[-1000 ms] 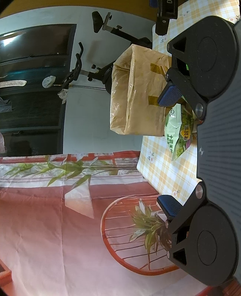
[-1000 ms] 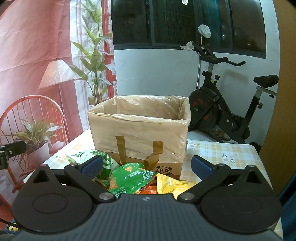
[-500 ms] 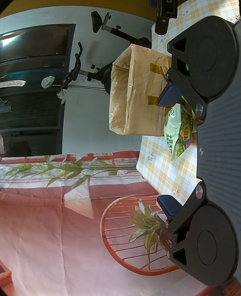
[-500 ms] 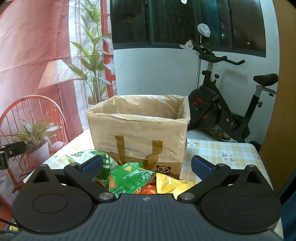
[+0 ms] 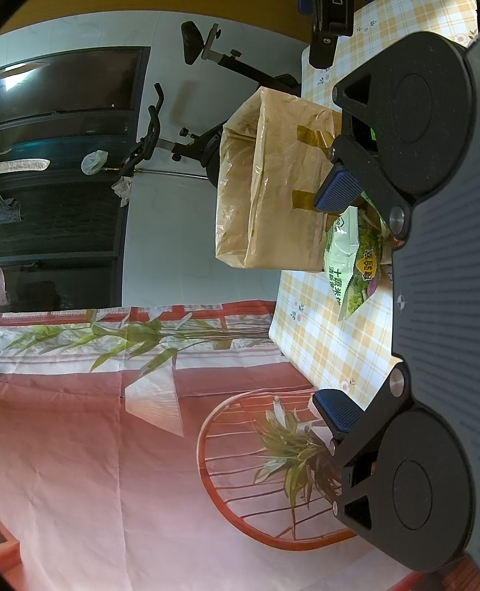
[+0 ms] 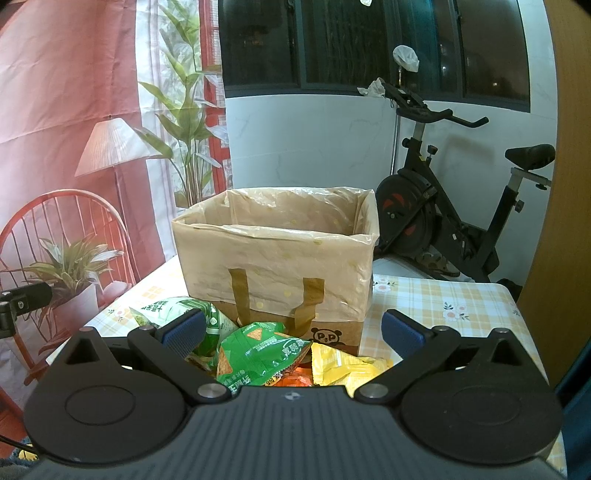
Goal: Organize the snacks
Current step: 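Move both tools down toward the snack pile on the table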
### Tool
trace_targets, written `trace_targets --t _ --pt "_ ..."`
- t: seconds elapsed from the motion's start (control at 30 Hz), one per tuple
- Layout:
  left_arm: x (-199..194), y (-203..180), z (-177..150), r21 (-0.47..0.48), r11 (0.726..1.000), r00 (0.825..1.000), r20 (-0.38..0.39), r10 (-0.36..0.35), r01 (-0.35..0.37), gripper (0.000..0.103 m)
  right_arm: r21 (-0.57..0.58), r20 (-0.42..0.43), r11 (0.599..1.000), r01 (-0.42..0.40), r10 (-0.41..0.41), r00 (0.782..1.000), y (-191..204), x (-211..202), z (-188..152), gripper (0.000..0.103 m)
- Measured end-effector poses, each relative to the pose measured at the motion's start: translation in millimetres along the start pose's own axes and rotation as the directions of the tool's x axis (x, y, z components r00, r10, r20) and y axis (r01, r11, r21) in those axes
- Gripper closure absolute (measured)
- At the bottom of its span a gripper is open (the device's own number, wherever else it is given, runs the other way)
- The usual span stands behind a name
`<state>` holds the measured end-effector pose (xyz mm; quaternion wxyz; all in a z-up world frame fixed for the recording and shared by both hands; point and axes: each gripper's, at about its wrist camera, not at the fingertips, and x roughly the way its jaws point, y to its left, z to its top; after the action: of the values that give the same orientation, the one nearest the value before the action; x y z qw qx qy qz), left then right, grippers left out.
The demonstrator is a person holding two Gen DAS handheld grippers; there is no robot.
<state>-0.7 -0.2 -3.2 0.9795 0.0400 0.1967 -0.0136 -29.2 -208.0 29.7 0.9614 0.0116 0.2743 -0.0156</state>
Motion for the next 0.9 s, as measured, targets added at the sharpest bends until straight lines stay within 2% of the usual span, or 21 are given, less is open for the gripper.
trace_targets --t 0.43,0.63,0.77,0.9 --pt "1 -1 -6 -0.003 1.0 1.0 -0.011 -0.004 0.004 0.0 0.004 -0.005 1.0 0.002 -0.002 1.0 -3 1 -5 0.0" --pt "11 8 -5 -0.031 0.999 0.998 -0.055 -0.007 0.005 0.0 0.029 -0.005 0.999 -0.016 0.016 1.0 -6 4 -10 0.0" --pt "26 15 -5 -0.02 1.0 0.997 -0.07 0.015 -0.016 0.001 0.06 0.035 0.997 -0.039 0.037 0.999 -13 11 -12 0.0" --pt "39 22 -9 -0.045 0.999 0.997 -0.08 0.023 -0.027 0.003 0.1 0.072 0.995 -0.022 0.015 0.997 -20 25 -19 0.0"
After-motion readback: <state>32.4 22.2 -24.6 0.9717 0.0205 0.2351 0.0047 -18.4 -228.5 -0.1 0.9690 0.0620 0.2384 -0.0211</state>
